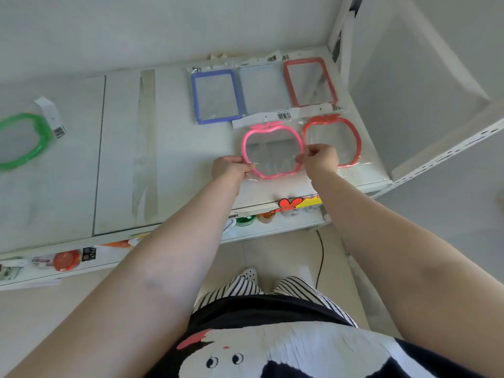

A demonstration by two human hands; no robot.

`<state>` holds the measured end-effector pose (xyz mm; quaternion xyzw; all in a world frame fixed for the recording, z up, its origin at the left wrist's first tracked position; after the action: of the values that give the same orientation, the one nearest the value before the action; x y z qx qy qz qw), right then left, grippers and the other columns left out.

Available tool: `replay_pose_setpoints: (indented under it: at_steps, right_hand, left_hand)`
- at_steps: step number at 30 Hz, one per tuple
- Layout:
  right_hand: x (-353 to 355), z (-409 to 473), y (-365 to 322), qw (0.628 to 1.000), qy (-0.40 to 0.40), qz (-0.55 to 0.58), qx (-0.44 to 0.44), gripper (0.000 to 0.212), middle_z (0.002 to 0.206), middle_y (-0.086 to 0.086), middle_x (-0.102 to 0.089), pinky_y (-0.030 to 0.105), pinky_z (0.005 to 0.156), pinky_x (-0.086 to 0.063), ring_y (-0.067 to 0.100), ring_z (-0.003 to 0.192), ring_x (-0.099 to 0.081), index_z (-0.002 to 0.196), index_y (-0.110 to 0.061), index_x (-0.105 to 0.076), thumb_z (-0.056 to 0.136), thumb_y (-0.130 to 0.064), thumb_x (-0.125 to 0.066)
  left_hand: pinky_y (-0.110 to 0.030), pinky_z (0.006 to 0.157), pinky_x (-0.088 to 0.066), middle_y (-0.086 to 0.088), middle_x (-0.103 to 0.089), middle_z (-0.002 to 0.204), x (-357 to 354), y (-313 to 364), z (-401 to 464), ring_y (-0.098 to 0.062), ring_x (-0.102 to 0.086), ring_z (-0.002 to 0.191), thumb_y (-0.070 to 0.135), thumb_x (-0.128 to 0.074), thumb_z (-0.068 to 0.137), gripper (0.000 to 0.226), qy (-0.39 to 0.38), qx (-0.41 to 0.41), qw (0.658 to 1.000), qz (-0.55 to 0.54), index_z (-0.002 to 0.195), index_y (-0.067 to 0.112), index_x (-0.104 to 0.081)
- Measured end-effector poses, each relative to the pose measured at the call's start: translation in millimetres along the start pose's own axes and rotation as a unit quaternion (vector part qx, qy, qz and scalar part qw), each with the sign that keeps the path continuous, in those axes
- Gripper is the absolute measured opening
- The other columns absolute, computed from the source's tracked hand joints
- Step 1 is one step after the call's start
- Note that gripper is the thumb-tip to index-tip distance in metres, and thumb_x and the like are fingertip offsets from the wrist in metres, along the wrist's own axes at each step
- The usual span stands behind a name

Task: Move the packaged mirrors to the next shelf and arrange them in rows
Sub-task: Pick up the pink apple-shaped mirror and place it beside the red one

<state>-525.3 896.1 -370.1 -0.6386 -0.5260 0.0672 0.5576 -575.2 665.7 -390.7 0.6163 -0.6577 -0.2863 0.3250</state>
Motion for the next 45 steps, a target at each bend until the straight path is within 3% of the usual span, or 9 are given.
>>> replay_pose_setpoints:
  at_steps: [3, 5, 8, 16, 22, 27, 35, 38, 45]
  right_hand:
    - [-0.4, 2.4, 0.0, 0.999, 0.007, -0.032, 0.010, 0.031, 0.087, 0.003, -0.065, 0.030, 0.071, -0.049, 0.023, 0.077, -0.058, 0.111, -0.014, -0.068, 0.080, -0.012, -0.072]
    - [-0.2, 3.0, -0.4, 0.999, 0.013, -0.042, 0.015, 0.029, 0.088, 0.004, -0.065, 0.032, 0.071, -0.051, 0.024, 0.076, -0.058, 0.111, -0.015, -0.065, 0.082, -0.014, -0.069]
    - [0.5, 2.8, 0.2, 0.997, 0.018, -0.077, 0.027, 0.026, 0.088, 0.000, -0.064, 0.037, 0.076, -0.055, 0.024, 0.079, -0.060, 0.110, -0.017, -0.065, 0.085, -0.017, -0.065]
    - [-0.7, 1.6, 6.5, 0.998, 0.008, -0.062, 0.021, 0.029, 0.094, 0.001, -0.071, 0.034, 0.071, -0.055, 0.022, 0.080, -0.063, 0.109, -0.018, -0.064, 0.083, -0.006, -0.061]
    - [-1.4, 1.1, 8.1, 0.999, 0.004, -0.038, 0.014, 0.029, 0.090, 0.002, -0.071, 0.034, 0.068, -0.054, 0.020, 0.076, -0.063, 0.109, -0.016, -0.062, 0.084, -0.003, -0.060]
    - [0.8, 0.4, 7.0, 0.999, 0.016, -0.043, 0.021, 0.031, 0.098, 0.001, -0.067, 0.030, 0.067, -0.050, 0.019, 0.076, -0.061, 0.112, -0.016, -0.061, 0.082, -0.012, -0.068]
    - [10.5, -20.1, 0.3, 0.995, 0.040, -0.075, 0.057, 0.037, 0.117, 0.007, -0.058, 0.033, 0.076, -0.051, 0.020, 0.087, -0.058, 0.114, -0.018, -0.058, 0.080, -0.024, -0.073]
    - [5.3, -37.8, -6.4, 0.990, 0.019, -0.101, 0.094, 0.038, 0.119, 0.006, -0.059, 0.027, 0.076, -0.042, 0.019, 0.096, -0.056, 0.118, -0.016, -0.058, 0.082, -0.023, -0.071]
    - [-34.9, -114.6, -14.3, 0.946, -0.116, -0.185, 0.238, 0.044, 0.124, 0.004, -0.060, 0.034, 0.092, -0.046, 0.023, 0.117, -0.054, 0.125, -0.019, -0.058, 0.083, -0.023, -0.070]
  left_hand:
    - [-0.039, 0.093, -0.055, -0.007, -0.069, 0.070, 2.7, -3.4, 7.8, -0.027, -0.068, 0.082, -0.004, -0.079, 0.066, 0.022, 0.016, -0.003, 0.999, 0.029, 0.074, 0.011, -0.065]
    - [-0.041, 0.092, -0.055, -0.014, -0.071, 0.086, 4.9, -6.7, 16.0, -0.029, -0.071, 0.088, -0.002, -0.081, 0.063, 0.028, 0.028, -0.007, 0.999, 0.043, 0.069, 0.017, -0.062]
    - [-0.040, 0.090, -0.056, -0.012, -0.070, 0.088, 6.1, -3.7, 15.4, -0.025, -0.071, 0.086, -0.002, -0.081, 0.064, 0.030, 0.048, -0.018, 0.997, 0.066, 0.069, 0.018, -0.058]
    - [-0.027, 0.082, -0.053, -0.009, -0.073, 0.095, 7.0, 1.7, 5.8, -0.018, -0.063, 0.077, 0.008, -0.080, 0.070, 0.026, 0.085, -0.052, 0.987, 0.127, 0.091, 0.011, -0.065]
    - [-0.031, 0.087, -0.056, -0.010, -0.074, 0.095, 5.8, 4.8, 6.9, -0.024, -0.071, 0.088, 0.012, -0.080, 0.070, 0.021, 0.084, -0.052, 0.980, 0.172, 0.081, 0.015, -0.062]
    - [-0.022, 0.077, -0.046, -0.008, -0.072, 0.102, 6.5, 11.7, 2.0, -0.023, -0.068, 0.096, 0.017, -0.076, 0.077, 0.025, 0.090, -0.075, 0.968, 0.223, 0.099, 0.008, -0.069]
    - [-0.028, 0.089, -0.046, -0.011, -0.060, 0.119, 18.7, 18.5, -14.6, -0.025, -0.062, 0.105, 0.029, -0.076, 0.076, 0.046, 0.101, -0.154, 0.942, 0.282, 0.114, 0.010, -0.059]
    - [-0.028, 0.091, -0.043, -0.010, -0.055, 0.126, 29.2, 17.2, -30.5, -0.024, -0.057, 0.112, 0.025, -0.071, 0.080, 0.046, 0.096, -0.184, 0.929, 0.305, 0.122, 0.012, -0.055]
    - [-0.031, 0.097, -0.042, -0.007, -0.056, 0.130, 86.9, -17.2, -98.9, -0.024, -0.052, 0.121, 0.021, -0.067, 0.082, 0.051, 0.118, -0.229, 0.893, 0.370, 0.130, 0.015, -0.052]
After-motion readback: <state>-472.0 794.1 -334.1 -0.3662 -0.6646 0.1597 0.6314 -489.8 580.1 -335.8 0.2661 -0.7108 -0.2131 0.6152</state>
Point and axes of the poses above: each hand's wrist, its own z-axis towards the middle knuckle, its own x-axis out of the back of the hand, y = z × x, the point moved 8 cm from there along z, towards the middle knuckle
